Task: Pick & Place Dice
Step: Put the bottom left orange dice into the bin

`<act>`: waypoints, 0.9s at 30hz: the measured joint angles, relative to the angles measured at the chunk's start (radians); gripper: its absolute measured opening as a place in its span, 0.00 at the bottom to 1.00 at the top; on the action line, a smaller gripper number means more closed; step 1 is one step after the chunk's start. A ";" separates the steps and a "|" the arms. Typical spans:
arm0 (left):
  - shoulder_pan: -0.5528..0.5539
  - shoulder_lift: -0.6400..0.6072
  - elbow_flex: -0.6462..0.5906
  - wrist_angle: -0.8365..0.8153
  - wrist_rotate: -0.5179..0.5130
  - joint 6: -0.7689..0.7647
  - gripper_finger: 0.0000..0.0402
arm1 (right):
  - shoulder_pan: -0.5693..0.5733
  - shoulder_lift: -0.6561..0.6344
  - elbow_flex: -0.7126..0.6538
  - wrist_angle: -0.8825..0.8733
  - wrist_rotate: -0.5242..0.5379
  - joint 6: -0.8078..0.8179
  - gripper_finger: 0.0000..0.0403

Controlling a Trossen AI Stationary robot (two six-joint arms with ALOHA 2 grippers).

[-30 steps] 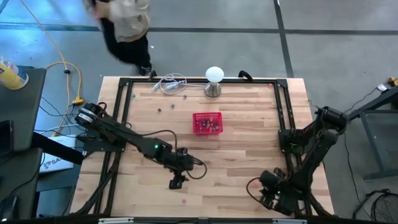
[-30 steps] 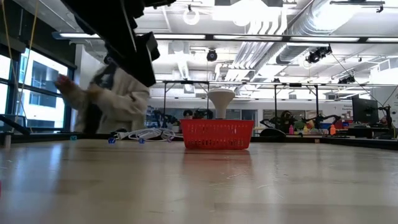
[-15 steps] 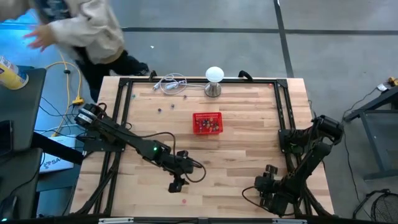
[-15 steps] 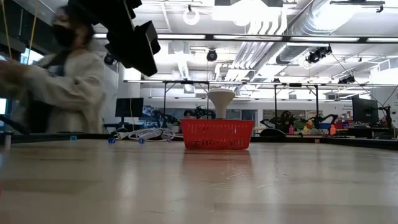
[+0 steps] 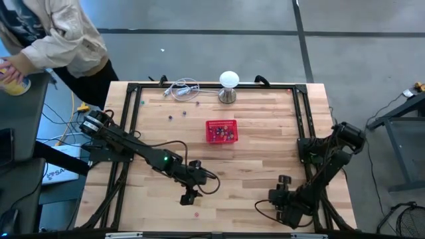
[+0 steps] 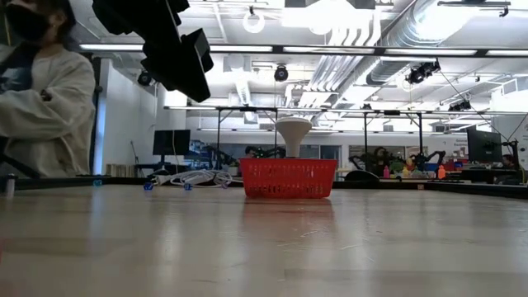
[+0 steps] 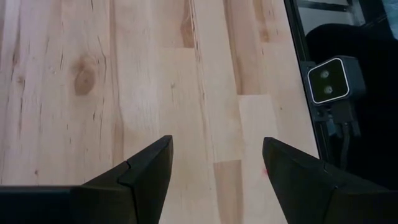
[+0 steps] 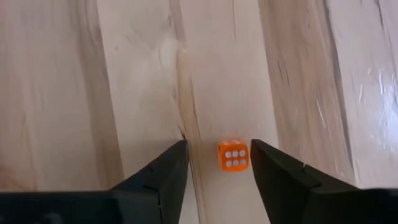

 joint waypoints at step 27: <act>-0.073 0.000 0.000 -0.124 0.072 -0.035 0.60 | -0.226 0.009 0.088 0.116 0.043 -0.379 0.06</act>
